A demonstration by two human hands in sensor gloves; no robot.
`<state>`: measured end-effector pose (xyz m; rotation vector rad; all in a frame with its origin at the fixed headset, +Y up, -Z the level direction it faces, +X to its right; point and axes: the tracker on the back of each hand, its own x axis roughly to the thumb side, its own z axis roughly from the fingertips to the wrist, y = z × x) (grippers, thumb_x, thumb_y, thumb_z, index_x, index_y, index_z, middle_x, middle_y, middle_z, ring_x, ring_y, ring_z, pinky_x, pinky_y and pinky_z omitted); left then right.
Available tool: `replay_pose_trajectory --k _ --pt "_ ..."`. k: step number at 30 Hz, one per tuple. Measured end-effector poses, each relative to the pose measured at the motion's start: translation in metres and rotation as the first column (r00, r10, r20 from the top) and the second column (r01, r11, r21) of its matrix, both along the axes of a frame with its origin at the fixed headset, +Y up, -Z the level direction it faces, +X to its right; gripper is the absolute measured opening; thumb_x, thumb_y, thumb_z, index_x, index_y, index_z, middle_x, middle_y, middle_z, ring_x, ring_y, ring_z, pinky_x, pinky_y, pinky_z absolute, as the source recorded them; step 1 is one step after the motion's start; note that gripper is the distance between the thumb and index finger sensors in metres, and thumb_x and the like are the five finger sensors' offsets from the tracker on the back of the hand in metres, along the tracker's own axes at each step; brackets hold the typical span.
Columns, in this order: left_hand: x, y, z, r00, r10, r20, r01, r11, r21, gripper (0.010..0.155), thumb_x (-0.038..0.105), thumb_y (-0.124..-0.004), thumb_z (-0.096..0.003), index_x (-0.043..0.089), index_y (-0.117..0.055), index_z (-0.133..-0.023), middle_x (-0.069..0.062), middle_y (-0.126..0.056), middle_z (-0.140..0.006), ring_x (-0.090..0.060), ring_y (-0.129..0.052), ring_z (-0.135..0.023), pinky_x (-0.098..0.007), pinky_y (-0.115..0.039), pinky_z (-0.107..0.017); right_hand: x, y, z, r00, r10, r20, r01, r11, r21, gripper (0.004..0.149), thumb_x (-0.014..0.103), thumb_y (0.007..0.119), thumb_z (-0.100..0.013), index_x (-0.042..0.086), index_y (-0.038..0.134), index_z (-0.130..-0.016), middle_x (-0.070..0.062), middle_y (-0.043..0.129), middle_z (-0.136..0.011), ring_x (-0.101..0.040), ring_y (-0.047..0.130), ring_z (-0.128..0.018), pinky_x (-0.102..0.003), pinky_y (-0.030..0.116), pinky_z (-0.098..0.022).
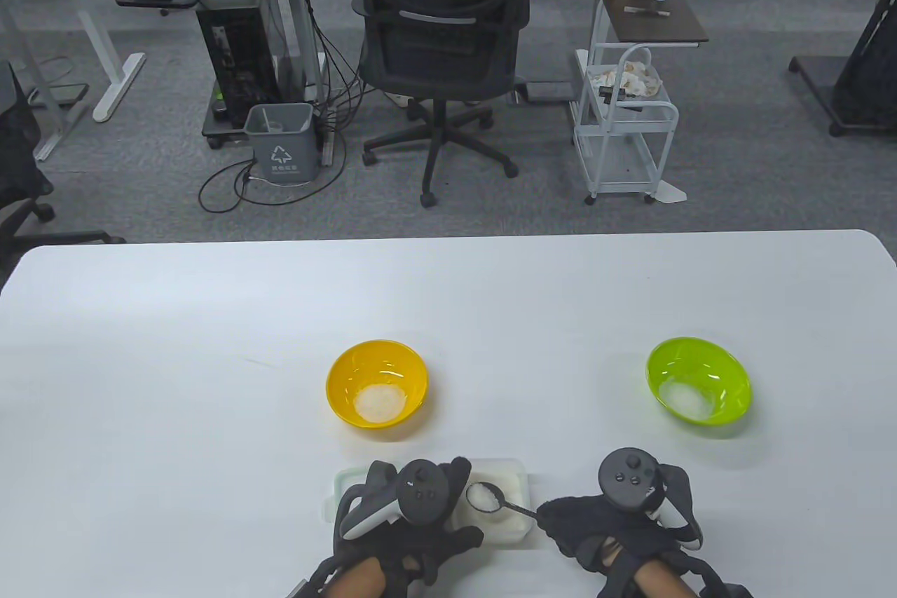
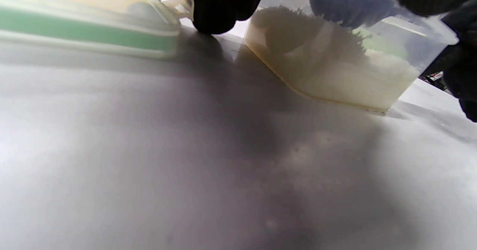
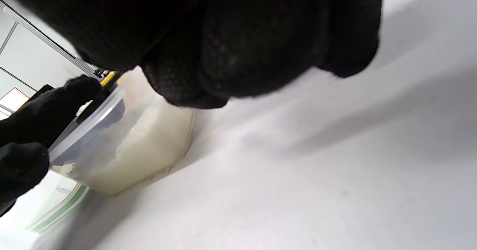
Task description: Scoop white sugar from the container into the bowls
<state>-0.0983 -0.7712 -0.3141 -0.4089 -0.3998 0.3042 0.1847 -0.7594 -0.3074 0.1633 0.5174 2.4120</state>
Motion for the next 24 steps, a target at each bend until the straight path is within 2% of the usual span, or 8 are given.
replay_pose_trajectory --k 7,13,18,24 --pt "0.000 0.000 0.000 1.000 0.002 -0.002 -0.002 1.000 -0.002 0.094 0.073 -0.067 -0.0373 0.037 -0.023 -0.112 -0.001 -0.041 -0.122 -0.027 -0.060 -0.114 -0.055 -0.042 -0.084 0.021 0.010 -0.003 0.996 -0.059 0.066 0.058 0.998 0.017 0.043 0.043 0.081 -0.046 0.028 0.088 -0.086 -0.007 0.100 -0.064 -0.021 0.101 -0.029 -0.045 0.080 -0.049" --pt "0.000 0.001 -0.001 1.000 -0.016 0.007 0.016 1.000 -0.003 0.094 0.073 -0.066 -0.0378 0.036 -0.022 -0.112 -0.001 -0.041 -0.122 -0.027 -0.061 -0.114 -0.055 -0.043 -0.084 0.058 0.023 -0.012 0.969 -0.109 0.220 0.104 0.994 0.033 0.043 0.043 0.080 -0.047 0.029 0.088 -0.087 -0.007 0.100 -0.065 -0.021 0.100 -0.030 -0.045 0.080 -0.050" --pt "0.000 0.002 -0.001 1.000 -0.024 0.015 0.024 1.000 -0.006 0.094 0.073 -0.066 -0.0379 0.036 -0.022 -0.112 -0.002 -0.041 -0.122 -0.027 -0.061 -0.114 -0.056 -0.043 -0.084 0.100 0.033 -0.026 0.902 -0.109 0.418 0.088 0.994 0.069 0.043 0.043 0.080 -0.047 0.029 0.088 -0.087 -0.007 0.100 -0.066 -0.022 0.100 -0.031 -0.045 0.080 -0.050" --pt "0.001 0.001 -0.001 1.000 -0.021 0.014 0.021 1.000 -0.008 0.094 0.073 -0.066 -0.0380 0.036 -0.022 -0.112 -0.002 -0.041 -0.122 -0.027 -0.060 -0.114 -0.056 -0.043 -0.084 0.148 0.039 -0.036 0.779 -0.112 0.617 0.052 0.992 0.115 0.043 0.043 0.080 -0.047 0.029 0.088 -0.087 -0.007 0.099 -0.066 -0.022 0.100 -0.031 -0.045 0.079 -0.051"
